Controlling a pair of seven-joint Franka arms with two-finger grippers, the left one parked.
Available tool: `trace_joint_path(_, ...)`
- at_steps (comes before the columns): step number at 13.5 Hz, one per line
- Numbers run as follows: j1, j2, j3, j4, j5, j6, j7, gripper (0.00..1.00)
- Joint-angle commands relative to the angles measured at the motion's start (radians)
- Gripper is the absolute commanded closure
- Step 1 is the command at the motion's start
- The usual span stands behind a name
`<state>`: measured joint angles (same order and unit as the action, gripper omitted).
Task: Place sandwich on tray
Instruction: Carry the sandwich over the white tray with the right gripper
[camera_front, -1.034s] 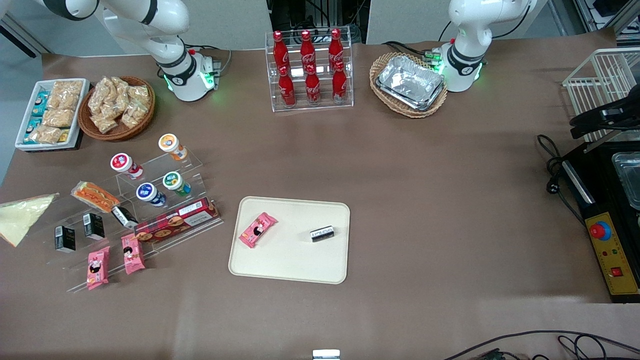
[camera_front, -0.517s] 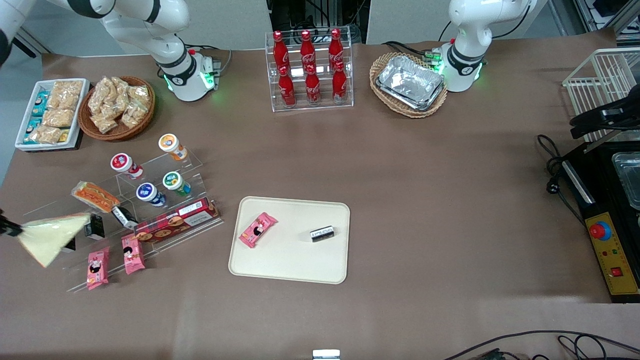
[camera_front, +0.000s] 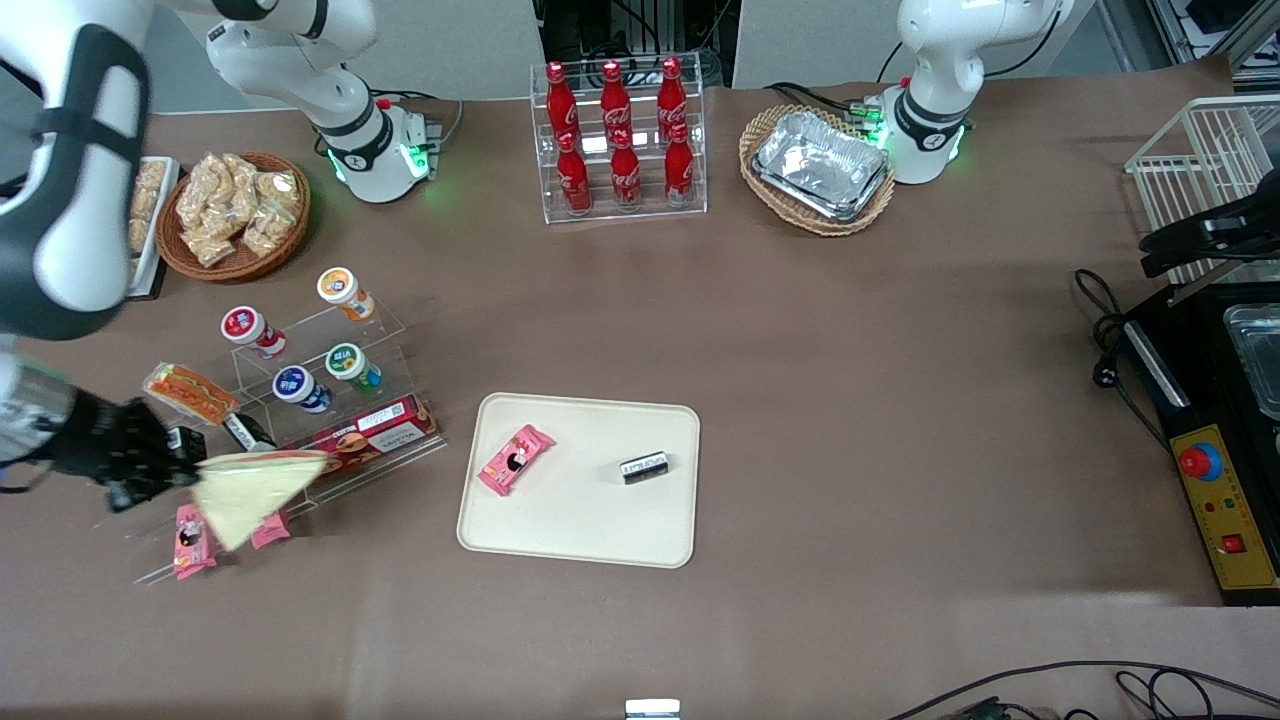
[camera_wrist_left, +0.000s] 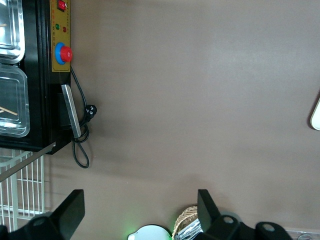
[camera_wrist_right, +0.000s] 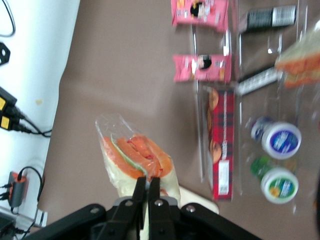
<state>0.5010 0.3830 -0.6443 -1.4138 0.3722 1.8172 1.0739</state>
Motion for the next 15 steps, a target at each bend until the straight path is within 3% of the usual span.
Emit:
trace_joint_path(1,0.118,0.028,-0.011,0.019,0.024,-0.010,0.200,1.00)
trace_joint_path(7,0.335,0.131,0.020,0.019,0.024,0.100,0.602,1.00)
trace_joint_path(11,0.378,0.226,0.081,0.019,0.020,0.203,0.806,1.00)
trace_joint_path(15,0.380,0.324,0.089,0.015,0.025,0.247,0.963,1.00)
